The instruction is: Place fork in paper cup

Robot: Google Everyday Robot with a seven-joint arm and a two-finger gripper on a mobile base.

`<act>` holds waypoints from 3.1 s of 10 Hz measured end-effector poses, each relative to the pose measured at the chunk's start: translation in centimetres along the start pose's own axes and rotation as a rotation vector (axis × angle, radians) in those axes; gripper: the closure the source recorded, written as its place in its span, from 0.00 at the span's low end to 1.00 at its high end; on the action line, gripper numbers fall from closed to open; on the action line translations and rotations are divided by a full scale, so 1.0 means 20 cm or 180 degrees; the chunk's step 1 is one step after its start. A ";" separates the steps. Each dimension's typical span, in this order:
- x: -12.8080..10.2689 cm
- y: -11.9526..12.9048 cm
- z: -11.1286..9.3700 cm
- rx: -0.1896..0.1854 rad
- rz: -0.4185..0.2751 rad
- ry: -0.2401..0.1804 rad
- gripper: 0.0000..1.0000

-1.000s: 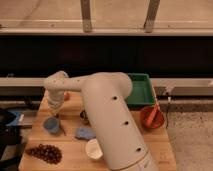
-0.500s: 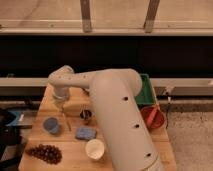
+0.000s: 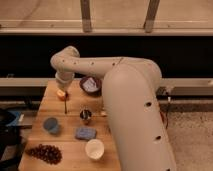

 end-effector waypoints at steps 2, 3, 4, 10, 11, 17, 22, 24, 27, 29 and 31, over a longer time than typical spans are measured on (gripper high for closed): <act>0.04 -0.08 -0.06 0.0090 0.0078 -0.0052 0.91; 0.05 -0.09 -0.06 0.0114 0.0103 -0.0064 0.91; 0.06 -0.10 -0.07 0.0136 0.0119 -0.0086 0.91; 0.10 -0.15 -0.11 0.0264 0.0212 -0.0036 0.91; 0.11 -0.16 -0.12 0.0286 0.0222 -0.0016 0.91; 0.20 -0.20 -0.19 0.0365 0.0342 0.0106 0.91; 0.27 -0.22 -0.31 0.0473 0.0397 0.0167 0.91; 0.30 -0.22 -0.36 0.0521 0.0426 0.0203 0.91; 0.36 -0.23 -0.53 0.0575 0.0473 0.0266 0.91; 0.38 -0.20 -0.61 0.0566 0.0448 0.0336 0.91; 0.42 -0.16 -0.66 0.0556 0.0439 0.0423 0.91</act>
